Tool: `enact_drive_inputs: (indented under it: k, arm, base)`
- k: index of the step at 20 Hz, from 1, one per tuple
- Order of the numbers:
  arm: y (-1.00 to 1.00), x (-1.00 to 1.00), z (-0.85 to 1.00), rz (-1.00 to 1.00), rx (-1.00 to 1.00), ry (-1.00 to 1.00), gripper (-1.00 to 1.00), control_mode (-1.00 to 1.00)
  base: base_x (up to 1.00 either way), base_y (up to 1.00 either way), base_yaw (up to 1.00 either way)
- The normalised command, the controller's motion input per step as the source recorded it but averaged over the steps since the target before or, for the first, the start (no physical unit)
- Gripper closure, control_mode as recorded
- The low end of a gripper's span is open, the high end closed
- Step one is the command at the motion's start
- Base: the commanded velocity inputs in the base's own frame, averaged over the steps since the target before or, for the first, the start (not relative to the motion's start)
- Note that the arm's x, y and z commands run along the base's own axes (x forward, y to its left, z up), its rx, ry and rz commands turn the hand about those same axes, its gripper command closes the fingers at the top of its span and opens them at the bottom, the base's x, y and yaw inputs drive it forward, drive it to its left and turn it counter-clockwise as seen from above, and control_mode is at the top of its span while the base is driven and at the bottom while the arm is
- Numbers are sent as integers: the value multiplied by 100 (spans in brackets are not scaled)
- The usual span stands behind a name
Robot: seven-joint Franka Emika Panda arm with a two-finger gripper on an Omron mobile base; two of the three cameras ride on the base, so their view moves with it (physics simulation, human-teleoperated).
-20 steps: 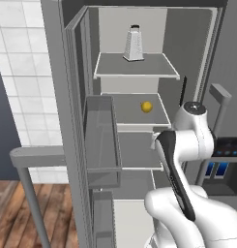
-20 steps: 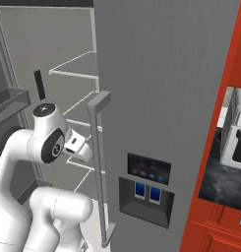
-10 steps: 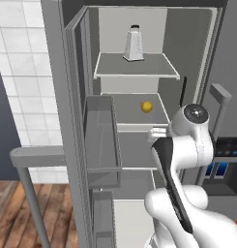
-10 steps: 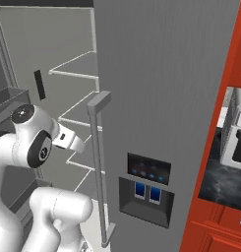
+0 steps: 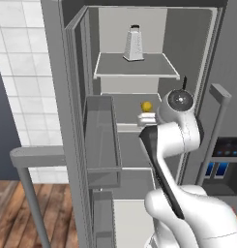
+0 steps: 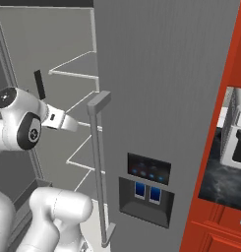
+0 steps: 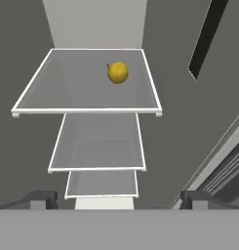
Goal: Pick the pear and banana from the fridge and place them on the plate next to the blender to make a fruit smoothie.
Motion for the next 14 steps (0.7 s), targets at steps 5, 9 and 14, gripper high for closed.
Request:
enact_drive_inputs:
  k: [5, 9, 14]
  arm:
    - [0, 74, 6, 3, -2, 2, -100, -100]
    - [0, 6, -2, 0, 0, -1, -100, -100]
    - [1, 58, -18, 0, 0, -1, -100, -100]
  base:
    - [0, 0, 0]
    - [0, 0, 0]
    - [0, 0, 0]
